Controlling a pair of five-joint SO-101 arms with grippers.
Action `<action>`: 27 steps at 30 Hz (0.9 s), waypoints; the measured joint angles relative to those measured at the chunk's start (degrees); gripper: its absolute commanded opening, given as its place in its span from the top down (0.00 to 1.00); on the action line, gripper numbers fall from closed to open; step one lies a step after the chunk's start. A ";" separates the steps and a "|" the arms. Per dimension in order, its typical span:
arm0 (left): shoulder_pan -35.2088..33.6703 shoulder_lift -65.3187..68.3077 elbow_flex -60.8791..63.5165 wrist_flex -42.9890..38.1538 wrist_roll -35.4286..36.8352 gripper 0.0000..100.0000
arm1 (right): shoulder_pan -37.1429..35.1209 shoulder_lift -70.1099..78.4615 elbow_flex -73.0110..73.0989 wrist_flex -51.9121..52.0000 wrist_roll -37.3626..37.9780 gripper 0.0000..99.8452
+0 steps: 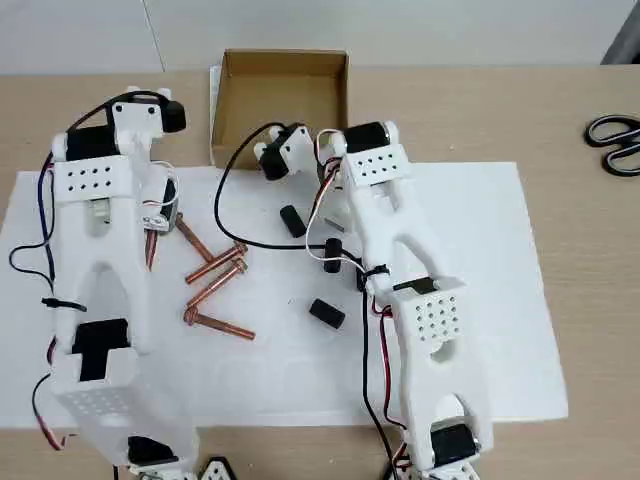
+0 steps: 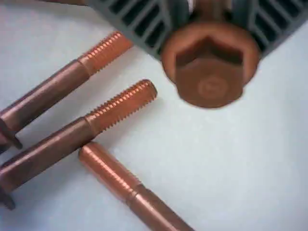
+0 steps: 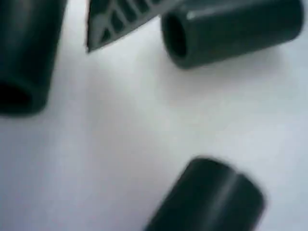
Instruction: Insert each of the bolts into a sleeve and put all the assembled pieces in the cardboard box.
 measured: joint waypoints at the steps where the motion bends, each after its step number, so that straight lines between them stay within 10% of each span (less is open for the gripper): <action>1: 0.00 0.00 0.00 0.00 0.00 0.99 | 0.00 0.53 0.00 -0.44 0.00 0.84; 27: 0.00 0.00 4.31 -3.08 0.00 0.99 | 2.11 5.36 -2.81 -2.46 0.18 0.93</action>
